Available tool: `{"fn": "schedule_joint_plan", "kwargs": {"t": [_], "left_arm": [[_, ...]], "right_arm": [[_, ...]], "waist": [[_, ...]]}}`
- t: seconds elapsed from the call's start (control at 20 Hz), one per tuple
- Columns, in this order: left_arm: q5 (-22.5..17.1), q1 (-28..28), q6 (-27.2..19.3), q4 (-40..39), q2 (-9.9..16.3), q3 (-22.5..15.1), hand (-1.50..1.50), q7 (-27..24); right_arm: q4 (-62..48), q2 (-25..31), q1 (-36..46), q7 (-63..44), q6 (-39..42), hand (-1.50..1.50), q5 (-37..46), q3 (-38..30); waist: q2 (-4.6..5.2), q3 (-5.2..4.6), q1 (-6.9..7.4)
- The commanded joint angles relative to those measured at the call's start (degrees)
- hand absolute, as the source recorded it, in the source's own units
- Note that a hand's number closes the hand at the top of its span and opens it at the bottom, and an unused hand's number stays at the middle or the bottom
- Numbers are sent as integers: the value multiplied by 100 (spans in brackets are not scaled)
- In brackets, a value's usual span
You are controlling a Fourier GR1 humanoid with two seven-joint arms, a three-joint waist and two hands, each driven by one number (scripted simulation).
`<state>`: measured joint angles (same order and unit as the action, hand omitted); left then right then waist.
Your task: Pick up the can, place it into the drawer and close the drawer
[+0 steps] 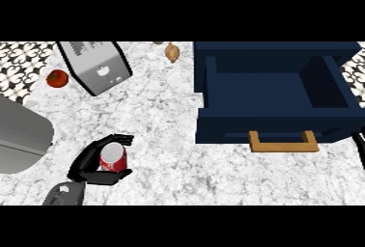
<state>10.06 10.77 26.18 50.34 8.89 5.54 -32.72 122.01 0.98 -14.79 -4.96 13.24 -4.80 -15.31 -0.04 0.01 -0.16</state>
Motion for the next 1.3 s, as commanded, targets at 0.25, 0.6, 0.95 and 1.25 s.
{"fn": "schedule_joint_plan", "kwargs": {"t": [0.25, 0.6, 0.95, 1.25], "left_arm": [[-301, -347, 373, 507, -349, -254, 150, 216], [-689, -758, 3, 1989, -735, -271, 150, 1205], [-1048, 14, -2014, 1732, -880, 1096, 150, 1399], [-1072, 428, -2600, 2280, -884, 146, 150, 2152]], "right_arm": [[93, -94, -118, 145, -30, -150, 28, 20], [113, -70, -420, 258, 89, -150, -105, -32], [12, -63, -191, 109, -79, -150, -148, -47], [321, -96, -602, 282, 193, -150, -329, -92]], "waist": [[0, 0, 3], [-11, 3, 21], [-5, 3, 38], [-6, 2, -31]]}}
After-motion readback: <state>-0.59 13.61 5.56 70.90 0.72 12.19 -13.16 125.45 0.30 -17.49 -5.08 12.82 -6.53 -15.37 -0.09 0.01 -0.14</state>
